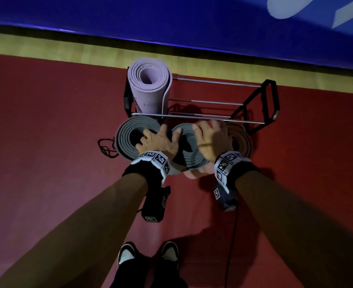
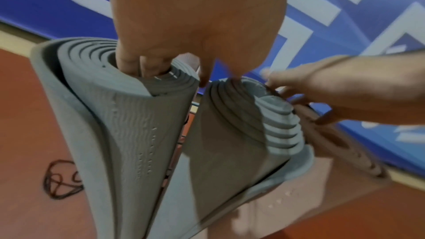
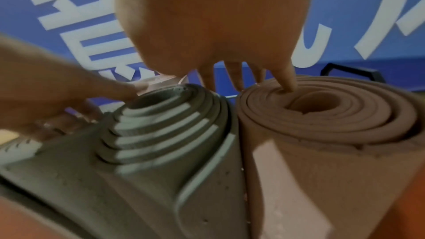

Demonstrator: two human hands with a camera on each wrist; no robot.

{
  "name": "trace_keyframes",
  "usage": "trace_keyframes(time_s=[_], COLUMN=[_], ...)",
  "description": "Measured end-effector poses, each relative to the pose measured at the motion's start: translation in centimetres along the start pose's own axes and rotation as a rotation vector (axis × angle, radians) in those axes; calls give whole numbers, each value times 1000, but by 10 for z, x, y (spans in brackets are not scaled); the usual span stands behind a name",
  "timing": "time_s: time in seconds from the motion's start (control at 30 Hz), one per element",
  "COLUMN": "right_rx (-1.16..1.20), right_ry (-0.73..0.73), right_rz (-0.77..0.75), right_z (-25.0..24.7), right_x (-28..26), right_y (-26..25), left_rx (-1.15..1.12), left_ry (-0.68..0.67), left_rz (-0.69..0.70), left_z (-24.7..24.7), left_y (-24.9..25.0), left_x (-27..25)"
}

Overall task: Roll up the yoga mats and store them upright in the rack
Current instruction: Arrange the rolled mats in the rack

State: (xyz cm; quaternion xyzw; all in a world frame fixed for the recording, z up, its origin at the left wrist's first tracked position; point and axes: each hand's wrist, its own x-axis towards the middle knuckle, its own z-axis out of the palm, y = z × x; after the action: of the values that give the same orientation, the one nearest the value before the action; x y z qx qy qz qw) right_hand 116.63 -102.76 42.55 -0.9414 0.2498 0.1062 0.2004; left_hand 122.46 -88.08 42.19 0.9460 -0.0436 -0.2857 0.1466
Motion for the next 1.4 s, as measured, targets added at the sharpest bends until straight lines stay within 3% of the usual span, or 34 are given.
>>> trace_keyframes(time_s=[0.13, 0.43, 0.83, 1.03, 1.2, 1.4], right_rx=[-66, -129, -197, -208, -271, -200], right_ry=[-39, 84, 188, 190, 189, 146], right_rz=[1, 13, 10, 14, -66, -117], right_z=[11, 49, 41, 39, 32, 37], right_x=[1, 3, 3, 3, -8, -12], right_y=[8, 7, 7, 6, -10, -38], left_rx=[21, 93, 117, 201, 284, 311], left_ry=[-6, 154, 198, 307, 353, 305], left_rz=[0, -2, 39, 128, 321, 267], left_z=[5, 35, 21, 11, 7, 2], left_y=[-4, -4, -4, -13, -31, -47], left_x=[2, 5, 5, -5, -3, 1])
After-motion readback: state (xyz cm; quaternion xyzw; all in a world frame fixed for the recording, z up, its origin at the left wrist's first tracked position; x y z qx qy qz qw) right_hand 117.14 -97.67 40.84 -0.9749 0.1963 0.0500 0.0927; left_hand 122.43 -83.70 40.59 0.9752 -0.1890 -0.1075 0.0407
